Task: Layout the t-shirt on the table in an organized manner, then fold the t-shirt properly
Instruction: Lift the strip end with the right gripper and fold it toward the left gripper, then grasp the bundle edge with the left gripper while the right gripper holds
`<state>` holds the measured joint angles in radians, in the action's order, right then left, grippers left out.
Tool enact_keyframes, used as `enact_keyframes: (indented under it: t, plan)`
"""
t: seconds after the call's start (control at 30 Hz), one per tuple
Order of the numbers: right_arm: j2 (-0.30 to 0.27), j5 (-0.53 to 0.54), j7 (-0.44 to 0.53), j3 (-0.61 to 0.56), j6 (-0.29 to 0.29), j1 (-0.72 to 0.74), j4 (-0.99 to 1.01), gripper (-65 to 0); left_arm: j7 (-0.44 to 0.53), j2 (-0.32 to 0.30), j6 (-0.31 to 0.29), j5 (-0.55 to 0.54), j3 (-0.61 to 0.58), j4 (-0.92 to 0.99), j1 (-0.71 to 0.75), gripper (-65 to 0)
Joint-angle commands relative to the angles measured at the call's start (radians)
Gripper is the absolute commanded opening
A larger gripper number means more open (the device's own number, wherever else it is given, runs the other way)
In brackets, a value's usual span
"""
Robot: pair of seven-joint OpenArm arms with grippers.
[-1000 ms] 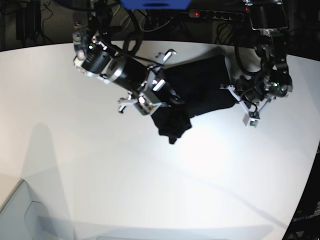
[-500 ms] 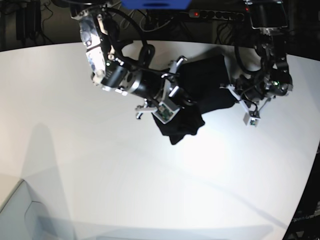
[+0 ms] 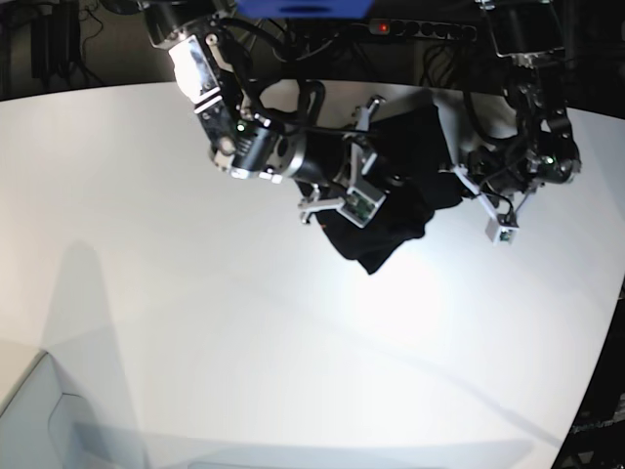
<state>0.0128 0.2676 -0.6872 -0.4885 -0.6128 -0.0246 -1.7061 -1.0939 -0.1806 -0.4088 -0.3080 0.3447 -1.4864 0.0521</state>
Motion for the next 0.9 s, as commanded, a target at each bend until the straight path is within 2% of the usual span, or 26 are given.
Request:
enact_keyframes:
  t: [0.0, 0.17, 0.4, 0.57, 0.73, 0.87]
  plan:
    - [0.009, 0.022, 0.030, -0.014, -0.002, 0.027, -0.002, -65.0, -0.050, -0.009, 0.006, 0.048, 0.001, 0.008, 0.005, -65.0]
    - [0.009, 0.022, 0.030, -0.066, -0.002, 0.050, 0.062, -65.0, -0.050, -0.009, 0.006, 0.048, 0.001, 0.008, 0.005, -65.0]
    - [0.037, 0.023, 0.030, -0.109, -0.002, 0.073, 0.085, -64.9, -0.050, -0.010, 0.006, 0.048, 0.011, -0.004, 0.009, -65.0]
    - [0.042, 0.023, 0.028, -0.108, -0.002, 0.070, 0.085, -49.4, -0.052, -0.010, 0.000, 0.048, 0.136, -0.004, 0.012, -65.0]
    - [0.042, 0.023, 0.028, -0.108, -0.002, 0.067, 0.085, -33.3, -0.133, -0.052, -0.002, 0.037, 0.222, -0.038, 0.005, -65.0]
    - [0.043, 0.026, 0.028, -0.106, -0.002, 0.067, 0.084, -27.6, -0.142, -0.056, -0.002, 0.040, 0.278, -0.098, 0.005, -64.8]
